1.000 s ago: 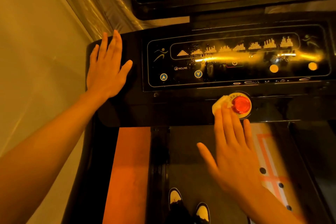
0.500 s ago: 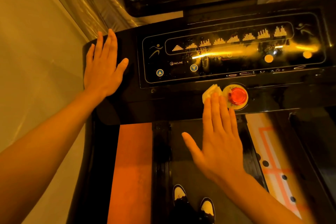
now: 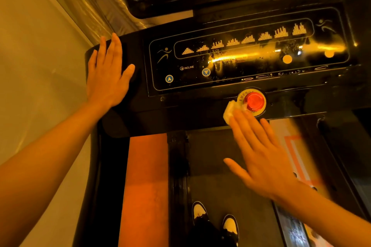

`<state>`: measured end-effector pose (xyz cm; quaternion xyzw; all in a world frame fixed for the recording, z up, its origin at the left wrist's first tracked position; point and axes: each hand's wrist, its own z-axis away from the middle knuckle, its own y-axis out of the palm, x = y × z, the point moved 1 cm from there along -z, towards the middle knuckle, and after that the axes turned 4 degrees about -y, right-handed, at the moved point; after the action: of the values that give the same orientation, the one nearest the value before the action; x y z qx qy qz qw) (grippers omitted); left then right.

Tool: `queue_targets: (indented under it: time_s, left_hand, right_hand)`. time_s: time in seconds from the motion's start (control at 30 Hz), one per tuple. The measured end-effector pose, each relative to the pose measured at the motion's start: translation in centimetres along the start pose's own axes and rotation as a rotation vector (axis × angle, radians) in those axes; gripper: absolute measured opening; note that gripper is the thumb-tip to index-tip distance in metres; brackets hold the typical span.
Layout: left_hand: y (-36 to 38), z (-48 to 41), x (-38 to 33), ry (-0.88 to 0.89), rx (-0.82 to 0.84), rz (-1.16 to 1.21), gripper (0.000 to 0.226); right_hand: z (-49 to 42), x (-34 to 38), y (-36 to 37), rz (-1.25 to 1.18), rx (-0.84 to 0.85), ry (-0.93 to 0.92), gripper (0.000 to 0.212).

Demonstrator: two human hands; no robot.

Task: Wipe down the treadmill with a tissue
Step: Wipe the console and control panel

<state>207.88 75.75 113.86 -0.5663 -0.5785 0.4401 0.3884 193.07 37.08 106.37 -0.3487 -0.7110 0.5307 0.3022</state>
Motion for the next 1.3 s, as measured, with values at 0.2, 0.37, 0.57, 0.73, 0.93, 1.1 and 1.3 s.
queue_targets:
  time_s: [0.2,0.37,0.57,0.73,0.93,1.1,1.3]
  left_hand:
    - [0.0,-0.1,0.0,-0.001,-0.007,0.009,0.076]
    - [0.1,0.0,0.0,0.004,-0.007,0.006,0.078]
    - [0.1,-0.1,0.0,-0.008,-0.008,0.009,0.078]
    - [0.1,-0.1,0.0,-0.011,0.002,0.000,0.077]
    - [-0.2,0.0,-0.3,-0.022,0.023,-0.007,0.079]
    - [-0.4,0.1,0.0,-0.003,0.043,-0.016,0.077]
    - [-0.4,0.2,0.0,0.004,0.045,-0.021,0.077]
  right_hand:
    - [1.9,-4.7,0.5,0.111,-0.018,-0.093,0.082]
    - [2.9,-6.5,-0.5,0.121,-0.035,-0.085,0.085]
    - [0.4,-1.2,0.4,0.082,-0.011,-0.113,0.086]
    - [-2.3,3.4,0.9,0.011,0.031,-0.092,0.092]
    - [-9.2,11.9,1.1,-0.167,0.019,-0.006,0.094]
    - [-13.7,15.5,1.9,-0.126,0.073,-0.067,0.091]
    - [-10.1,8.8,-0.1,-0.013,0.046,0.051,0.083]
